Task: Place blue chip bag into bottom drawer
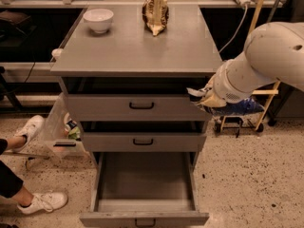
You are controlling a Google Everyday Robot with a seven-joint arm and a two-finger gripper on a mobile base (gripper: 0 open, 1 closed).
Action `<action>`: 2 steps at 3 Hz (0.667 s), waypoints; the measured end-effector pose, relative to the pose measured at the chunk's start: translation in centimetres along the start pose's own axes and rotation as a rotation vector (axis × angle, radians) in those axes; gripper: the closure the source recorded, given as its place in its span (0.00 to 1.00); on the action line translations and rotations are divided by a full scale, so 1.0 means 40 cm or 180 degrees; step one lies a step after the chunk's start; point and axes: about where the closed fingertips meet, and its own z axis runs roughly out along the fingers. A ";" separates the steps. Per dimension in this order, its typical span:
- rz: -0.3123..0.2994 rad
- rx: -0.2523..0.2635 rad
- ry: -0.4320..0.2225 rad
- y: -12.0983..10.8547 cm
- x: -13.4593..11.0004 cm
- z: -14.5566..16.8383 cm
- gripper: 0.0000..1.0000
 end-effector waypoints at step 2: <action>0.0062 -0.0081 -0.0098 0.049 0.023 0.085 1.00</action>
Offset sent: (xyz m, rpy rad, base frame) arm -0.0070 0.0127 -0.1185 0.1194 0.0634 0.0078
